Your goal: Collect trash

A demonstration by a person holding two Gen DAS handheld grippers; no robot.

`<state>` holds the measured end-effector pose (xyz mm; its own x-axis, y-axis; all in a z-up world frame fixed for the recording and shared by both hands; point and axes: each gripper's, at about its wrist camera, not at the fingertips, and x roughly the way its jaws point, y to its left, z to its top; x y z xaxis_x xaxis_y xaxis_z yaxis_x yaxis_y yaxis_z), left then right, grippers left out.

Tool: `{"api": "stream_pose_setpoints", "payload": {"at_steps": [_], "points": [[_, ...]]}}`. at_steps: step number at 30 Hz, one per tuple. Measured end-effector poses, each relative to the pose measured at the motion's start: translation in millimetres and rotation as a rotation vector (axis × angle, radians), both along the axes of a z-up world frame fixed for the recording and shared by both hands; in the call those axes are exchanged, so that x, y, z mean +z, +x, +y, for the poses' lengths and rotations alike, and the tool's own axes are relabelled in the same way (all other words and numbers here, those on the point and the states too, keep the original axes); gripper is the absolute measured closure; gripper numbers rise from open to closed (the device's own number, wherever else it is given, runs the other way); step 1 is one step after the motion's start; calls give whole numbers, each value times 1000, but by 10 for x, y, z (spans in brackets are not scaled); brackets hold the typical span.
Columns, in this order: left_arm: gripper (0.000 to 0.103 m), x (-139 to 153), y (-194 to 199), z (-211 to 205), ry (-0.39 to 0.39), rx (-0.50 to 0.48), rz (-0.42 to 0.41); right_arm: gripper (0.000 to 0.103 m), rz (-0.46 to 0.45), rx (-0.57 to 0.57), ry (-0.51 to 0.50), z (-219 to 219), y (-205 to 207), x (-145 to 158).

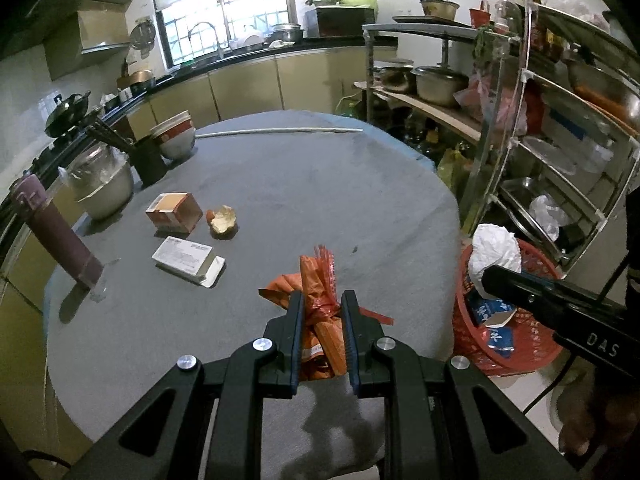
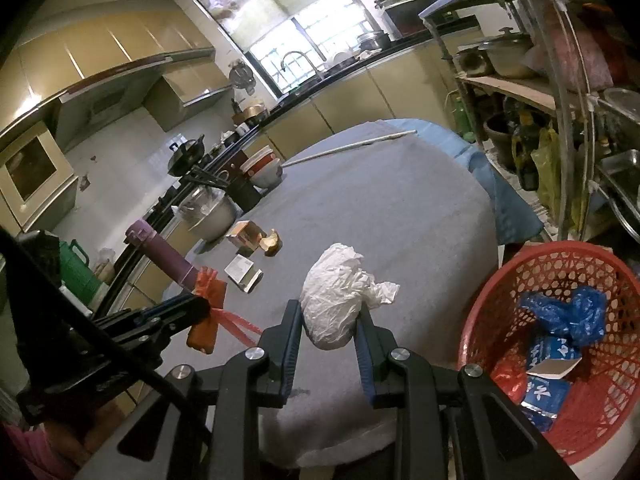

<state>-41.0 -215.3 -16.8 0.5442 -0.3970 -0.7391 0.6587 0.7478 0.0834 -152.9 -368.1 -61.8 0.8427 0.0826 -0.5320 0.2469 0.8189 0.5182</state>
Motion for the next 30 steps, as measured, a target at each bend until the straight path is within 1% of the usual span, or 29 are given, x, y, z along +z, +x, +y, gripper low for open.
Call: {"api": "stream_pose_setpoints", "payload": {"at_steps": [10,18,25,30], "points": [[84,-14,21,84,3,25,-4,75,6,16,-7,66,17,1],[84,-50,26,95,23,43,-12,75,14,30,-7,100,44,-1],[84,-60,16,68,37,45,-30,75,18,37,6,74,73,-46],[84,-105,44,68,42,55,-20,75,29,52,16,113,104,-101]]}}
